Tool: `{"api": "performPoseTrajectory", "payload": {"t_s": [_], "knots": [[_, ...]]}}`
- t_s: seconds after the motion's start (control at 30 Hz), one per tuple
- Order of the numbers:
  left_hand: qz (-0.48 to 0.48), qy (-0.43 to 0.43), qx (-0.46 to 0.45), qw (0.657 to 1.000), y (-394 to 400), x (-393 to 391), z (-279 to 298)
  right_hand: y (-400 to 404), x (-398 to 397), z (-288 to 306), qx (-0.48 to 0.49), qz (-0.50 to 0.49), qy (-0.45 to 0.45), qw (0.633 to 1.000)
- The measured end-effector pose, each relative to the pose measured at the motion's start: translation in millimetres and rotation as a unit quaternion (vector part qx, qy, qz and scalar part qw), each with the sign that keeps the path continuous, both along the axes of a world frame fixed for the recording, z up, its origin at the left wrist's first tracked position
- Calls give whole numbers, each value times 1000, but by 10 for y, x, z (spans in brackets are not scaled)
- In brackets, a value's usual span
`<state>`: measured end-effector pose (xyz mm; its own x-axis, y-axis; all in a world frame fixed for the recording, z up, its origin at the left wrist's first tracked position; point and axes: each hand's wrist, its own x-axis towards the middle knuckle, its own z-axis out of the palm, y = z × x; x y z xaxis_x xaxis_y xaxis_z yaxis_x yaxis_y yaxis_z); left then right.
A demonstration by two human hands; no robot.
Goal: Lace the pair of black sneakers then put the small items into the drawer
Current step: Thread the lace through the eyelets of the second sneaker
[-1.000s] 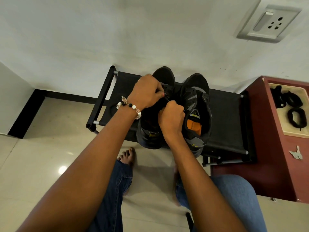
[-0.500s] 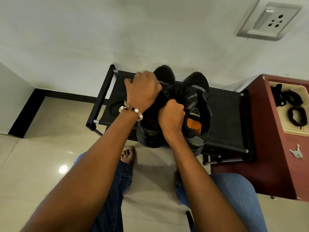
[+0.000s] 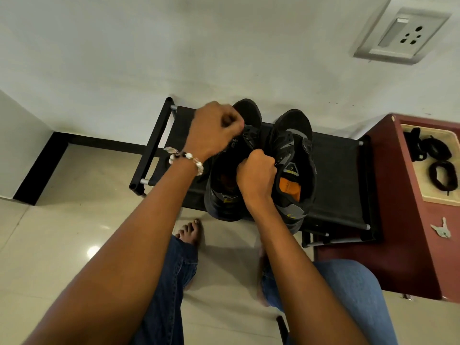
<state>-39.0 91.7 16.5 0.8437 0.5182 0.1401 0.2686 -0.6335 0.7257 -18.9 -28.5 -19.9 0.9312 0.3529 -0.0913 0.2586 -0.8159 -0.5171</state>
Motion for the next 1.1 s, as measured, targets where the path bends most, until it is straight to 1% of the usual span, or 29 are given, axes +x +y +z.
{"api": "performPoseTrajectory", "payload": {"t_s": [0.03,0.07,0.1,0.17,0.23,0.3,0.33,0.4,0.43,0.47,0.53,0.6,0.63,0.67,0.7,0.73,0.77,0.83,0.9,0.93,1.0,1.1], "knots": [[-34,55,76,995,-39,21,-44,-3,0,1,1,4,-2,1000],[-42,93,134,986,-76,31,-65,-4,2,0,2,6,-2,1000],[-33,116,171,978,-106,42,-76,-5,2,2,2,7,-2,1000],[-11,132,244,961,-149,54,-92,-6,2,3,0,6,1,1000],[-1,144,321,936,-203,77,-122,-11,2,6,-5,3,0,1000],[19,154,377,913,-241,95,-170,-12,3,-1,-7,2,0,1000],[28,156,386,909,-258,94,-173,-11,3,-3,-5,1,1,1000],[30,141,393,908,-262,108,-202,-10,2,0,0,1,5,1000],[18,128,380,916,-250,121,-225,-12,0,7,3,2,6,1000],[9,125,348,929,-226,126,-255,-13,-4,11,5,3,5,1000],[-11,120,239,964,-157,116,-262,-12,-11,23,7,5,5,1000],[24,75,107,991,-99,109,-234,-15,-9,34,10,2,10,1000],[61,35,32,997,-49,114,-216,-16,-6,36,10,-2,10,1000],[94,-8,-56,994,2,108,-180,-15,-3,33,9,-5,9,1000],[116,-44,-132,983,45,88,-151,-12,-4,27,9,-6,7,1000],[123,-59,-165,977,86,52,-135,-7,-7,17,10,-5,5,1000],[109,-46,-142,983,116,14,-127,-4,-7,10,11,-5,3,1000],[37,19,-36,998,121,-33,-157,2,-4,-4,13,-6,1,1000],[-27,81,45,995,49,-42,-182,2,1,-7,14,-4,2,1000],[-40,103,76,991,7,-29,-182,2,1,-5,13,-3,1,1000],[-28,118,139,983,-59,8,-123,-9,2,6,11,0,-1,1000],[-16,141,191,971,-109,31,-61,-17,3,6,10,2,0,1000]]}}
